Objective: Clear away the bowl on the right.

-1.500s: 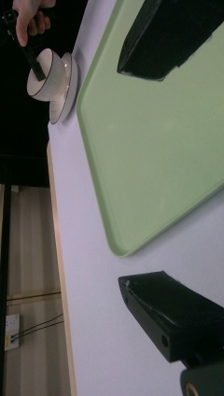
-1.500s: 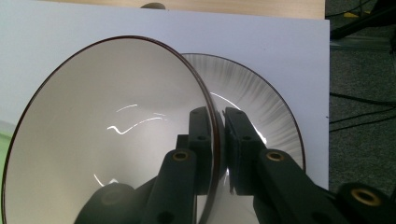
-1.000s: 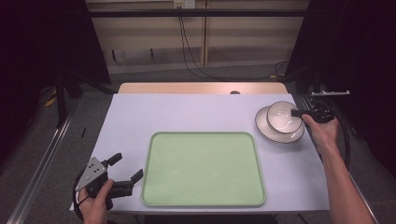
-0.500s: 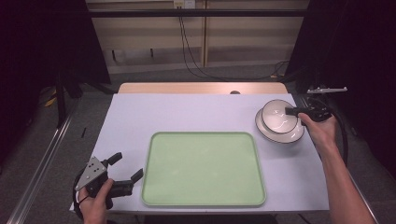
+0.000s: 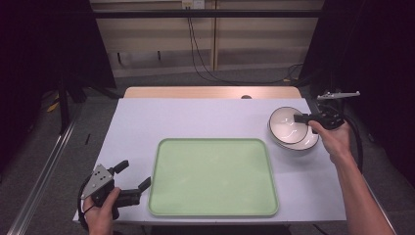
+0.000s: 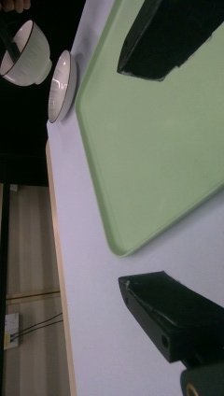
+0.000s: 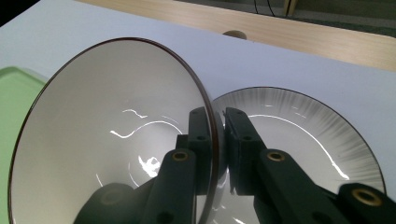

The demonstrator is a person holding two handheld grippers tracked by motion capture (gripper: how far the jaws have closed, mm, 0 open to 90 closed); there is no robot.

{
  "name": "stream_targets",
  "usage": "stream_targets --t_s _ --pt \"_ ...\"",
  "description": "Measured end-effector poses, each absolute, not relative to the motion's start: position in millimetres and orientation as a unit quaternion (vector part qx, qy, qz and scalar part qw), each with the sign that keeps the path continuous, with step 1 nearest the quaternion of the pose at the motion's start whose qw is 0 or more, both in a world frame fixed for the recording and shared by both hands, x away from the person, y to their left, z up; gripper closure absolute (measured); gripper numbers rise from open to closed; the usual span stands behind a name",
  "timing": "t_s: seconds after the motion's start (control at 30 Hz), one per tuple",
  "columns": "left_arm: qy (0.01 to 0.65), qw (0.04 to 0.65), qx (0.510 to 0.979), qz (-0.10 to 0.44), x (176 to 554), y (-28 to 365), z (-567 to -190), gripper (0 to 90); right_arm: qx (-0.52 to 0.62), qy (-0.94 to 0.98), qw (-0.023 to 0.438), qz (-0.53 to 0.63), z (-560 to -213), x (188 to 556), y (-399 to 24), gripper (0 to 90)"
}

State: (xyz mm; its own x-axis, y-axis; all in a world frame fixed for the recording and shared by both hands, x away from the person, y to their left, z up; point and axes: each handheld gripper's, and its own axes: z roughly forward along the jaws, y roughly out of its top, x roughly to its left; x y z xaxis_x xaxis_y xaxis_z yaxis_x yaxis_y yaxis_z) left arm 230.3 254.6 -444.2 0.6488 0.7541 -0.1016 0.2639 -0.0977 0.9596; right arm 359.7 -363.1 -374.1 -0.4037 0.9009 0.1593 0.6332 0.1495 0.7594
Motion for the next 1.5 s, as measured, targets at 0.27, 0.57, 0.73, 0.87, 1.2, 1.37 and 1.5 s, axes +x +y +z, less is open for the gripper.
stream_targets --t_s 0.27,0.57,0.73,0.87,1.2,1.37,1.5 --pt "0.355 0.569 0.709 0.217 230 255 -444 1.3 0.506 0.746 0.152 0.406 -374 359 -353 82.2" --pt "0.357 0.568 0.709 0.219 229 256 -443 1.3 0.488 0.767 0.135 0.394 -376 357 -340 82.1" --pt "0.357 0.570 0.708 0.218 229 256 -443 1.3 0.478 0.778 0.125 0.388 -380 357 -333 82.0" --pt "0.354 0.571 0.709 0.216 229 257 -443 1.3 0.473 0.785 0.115 0.384 -382 358 -326 82.0" --pt "0.354 0.573 0.708 0.214 229 257 -443 1.4 0.465 0.790 0.106 0.385 -383 357 -315 82.0" --pt "0.355 0.570 0.709 0.217 229 257 -443 1.4 0.457 0.798 0.099 0.381 -386 358 -308 82.0" --pt "0.356 0.570 0.708 0.217 229 257 -443 1.4 0.452 0.804 0.089 0.375 -389 359 -304 81.9"
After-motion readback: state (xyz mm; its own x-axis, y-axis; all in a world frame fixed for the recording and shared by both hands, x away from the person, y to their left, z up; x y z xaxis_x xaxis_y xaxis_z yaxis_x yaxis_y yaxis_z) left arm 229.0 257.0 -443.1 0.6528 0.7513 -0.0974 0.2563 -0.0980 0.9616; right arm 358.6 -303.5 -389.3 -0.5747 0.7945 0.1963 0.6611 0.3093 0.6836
